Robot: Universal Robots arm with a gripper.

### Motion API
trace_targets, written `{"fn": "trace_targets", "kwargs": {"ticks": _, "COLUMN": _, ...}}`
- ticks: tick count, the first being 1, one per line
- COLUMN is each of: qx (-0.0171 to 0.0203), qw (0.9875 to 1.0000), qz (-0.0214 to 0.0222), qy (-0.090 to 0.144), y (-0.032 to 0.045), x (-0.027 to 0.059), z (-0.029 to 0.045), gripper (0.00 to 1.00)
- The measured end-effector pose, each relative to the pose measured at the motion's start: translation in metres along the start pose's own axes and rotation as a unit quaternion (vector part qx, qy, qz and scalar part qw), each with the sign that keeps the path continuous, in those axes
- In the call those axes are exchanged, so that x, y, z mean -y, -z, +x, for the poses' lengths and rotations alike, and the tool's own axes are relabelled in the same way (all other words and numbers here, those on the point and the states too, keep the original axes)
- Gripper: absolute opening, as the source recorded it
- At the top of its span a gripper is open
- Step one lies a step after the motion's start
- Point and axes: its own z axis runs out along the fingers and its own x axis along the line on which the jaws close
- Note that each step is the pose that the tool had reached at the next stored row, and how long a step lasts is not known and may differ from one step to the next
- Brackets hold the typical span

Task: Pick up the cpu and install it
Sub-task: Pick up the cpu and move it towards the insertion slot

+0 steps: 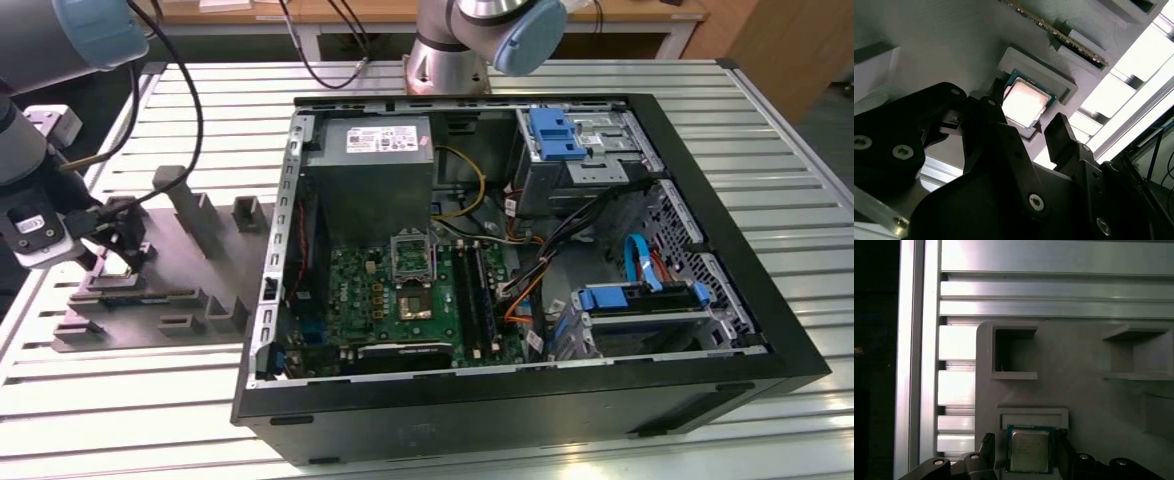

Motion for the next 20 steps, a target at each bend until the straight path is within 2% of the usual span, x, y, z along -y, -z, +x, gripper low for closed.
{"fn": "trace_targets", "kwargs": {"ticks": 20, "qx": 0.0, "qw": 1.0, "qz": 0.001, "qy": 0.002, "y": -0.0054, "x": 0.0005, "z": 0.0001, "gripper": 0.59}}
